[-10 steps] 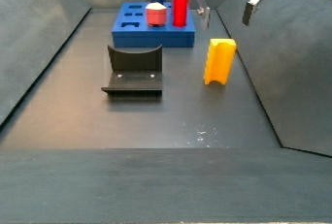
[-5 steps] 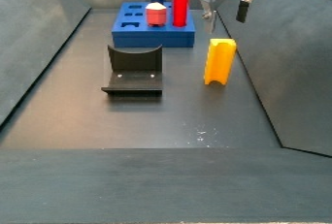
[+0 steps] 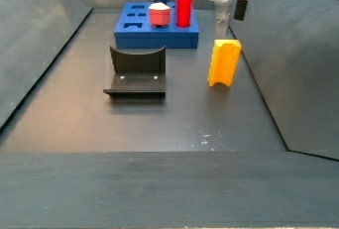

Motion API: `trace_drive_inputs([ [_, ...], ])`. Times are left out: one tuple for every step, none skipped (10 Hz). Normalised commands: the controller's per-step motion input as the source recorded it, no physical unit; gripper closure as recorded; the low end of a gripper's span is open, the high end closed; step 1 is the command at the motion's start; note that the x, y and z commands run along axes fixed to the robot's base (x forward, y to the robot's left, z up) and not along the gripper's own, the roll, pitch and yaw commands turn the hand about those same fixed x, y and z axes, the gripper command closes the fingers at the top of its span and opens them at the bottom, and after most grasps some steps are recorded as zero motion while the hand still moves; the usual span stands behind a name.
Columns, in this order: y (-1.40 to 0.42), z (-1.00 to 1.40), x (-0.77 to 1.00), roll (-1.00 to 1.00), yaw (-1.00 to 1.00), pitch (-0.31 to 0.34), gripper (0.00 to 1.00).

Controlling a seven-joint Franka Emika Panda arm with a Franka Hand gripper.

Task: Pick up the arch object. Move up. Place the arch object on the fixture. Regrasp the arch object. Rotate the arch object. Move to above the board. Insert the arch object.
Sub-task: Rotate the arch object.

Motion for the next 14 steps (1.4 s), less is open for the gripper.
trace_drive_inputs([
  [0.00, -0.03, 0.03, -0.01, 1.00, 0.003, 0.00],
  [0.00, -0.03, 0.03, -0.01, 1.00, 0.003, 0.00],
  [0.00, -0.03, 0.03, -0.01, 1.00, 0.004, 0.00],
  [0.00, -0.03, 0.03, -0.01, 1.00, 0.004, 0.00],
  [0.00, -0.03, 0.03, -0.01, 1.00, 0.004, 0.00],
  [0.00, -0.03, 0.03, -0.01, 1.00, 0.004, 0.00],
  [0.00, -0.03, 0.03, -0.01, 1.00, 0.004, 0.00],
  [0.00, -0.03, 0.03, -0.01, 1.00, 0.004, 0.00],
  [0.00, -0.03, 0.03, -0.01, 1.00, 0.004, 0.00],
  [0.00, -0.03, 0.03, -0.01, 1.00, 0.005, 0.00],
  [0.00, -0.03, 0.03, -0.01, 1.00, 0.005, 0.00],
  [0.00, -0.03, 0.03, -0.01, 1.00, 0.005, 0.00],
  [0.00, -0.03, 0.03, -0.01, 1.00, 0.005, 0.00],
  [0.00, -0.03, 0.03, -0.01, 1.00, 0.006, 0.00],
])
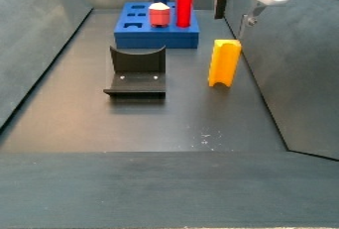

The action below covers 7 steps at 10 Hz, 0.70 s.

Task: Pick up the arch object. Move up. Place the arch object on the fixture. Regrasp the arch object. Rotate the arch object. Move to above the board. Insert the arch object.
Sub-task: Rotate the arch object.

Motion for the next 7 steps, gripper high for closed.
trace_drive_inputs([
  [0.00, -0.03, 0.03, -0.01, 1.00, 0.006, 0.00],
  [0.00, -0.03, 0.03, -0.01, 1.00, 0.006, 0.00],
  [0.00, -0.03, 0.03, -0.01, 1.00, 0.007, 0.00],
  [0.00, -0.03, 0.03, -0.02, 1.00, 0.007, 0.00],
  [0.00, -0.03, 0.03, -0.02, 1.00, 0.008, 0.00],
  [0.00, -0.03, 0.03, -0.02, 1.00, 0.008, 0.00],
  [0.00, -0.03, 0.03, -0.02, 1.00, 0.009, 0.00],
])
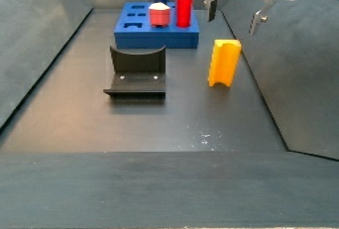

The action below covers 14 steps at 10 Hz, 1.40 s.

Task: Pick up the arch object. Move up. Place the arch object on the fixture. Regrasp the arch object. Rotate the arch object. Move to above the board. Insert the arch object.
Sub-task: Rotate the arch object.

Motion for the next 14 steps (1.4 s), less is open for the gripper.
trace_drive_inputs([
  [0.00, -0.03, 0.03, -0.02, 1.00, 0.010, 0.00],
  [0.00, -0.03, 0.03, -0.02, 1.00, 0.011, 0.00],
  [0.00, -0.03, 0.03, -0.02, 1.00, 0.012, 0.00],
  [0.00, -0.03, 0.03, -0.03, 1.00, 0.014, 0.00],
  [0.00, -0.03, 0.03, -0.03, 1.00, 0.015, 0.00],
  [0.00, -0.03, 0.03, -0.04, 1.00, 0.018, 0.00],
  [0.00, -0.03, 0.03, -0.04, 1.00, 0.020, 0.00],
  [0.00, -0.03, 0.03, -0.06, 0.99, 0.027, 0.00],
  [0.00, -0.03, 0.03, -0.06, 0.72, 0.027, 0.00],
  [0.00, -0.03, 0.04, -0.06, 0.40, 0.026, 0.00],
  [0.00, -0.03, 0.04, -0.06, 0.22, 0.026, 0.00],
  [0.00, -1.00, 0.00, -0.06, 0.15, 0.026, 0.00],
  [0.00, -1.00, 0.00, -0.06, 0.12, 0.019, 0.00],
  [0.01, -1.00, 0.03, -0.04, 0.08, -0.018, 0.00],
])
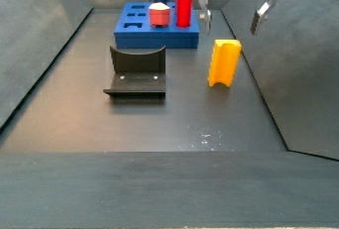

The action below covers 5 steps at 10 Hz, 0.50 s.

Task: Pick up the arch object. Move up. Place the arch object on the fixture. Regrasp the arch object. Rotate the arch object. Move to above the board. Insert the arch object.
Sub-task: Rotate the arch object.

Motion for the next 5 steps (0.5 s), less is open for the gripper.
trace_drive_inputs([
  [0.01, -1.00, 0.03, -0.03, 0.07, -0.022, 0.00],
  [0.01, -0.84, 0.03, -0.01, 0.05, -0.032, 0.00],
  [0.01, -0.75, 0.03, 0.00, 0.05, -0.034, 0.00],
  [0.01, -0.52, 0.03, 0.03, 0.04, -0.031, 0.00],
  [0.01, -0.43, 0.04, 0.04, 0.03, -0.031, 0.00],
])
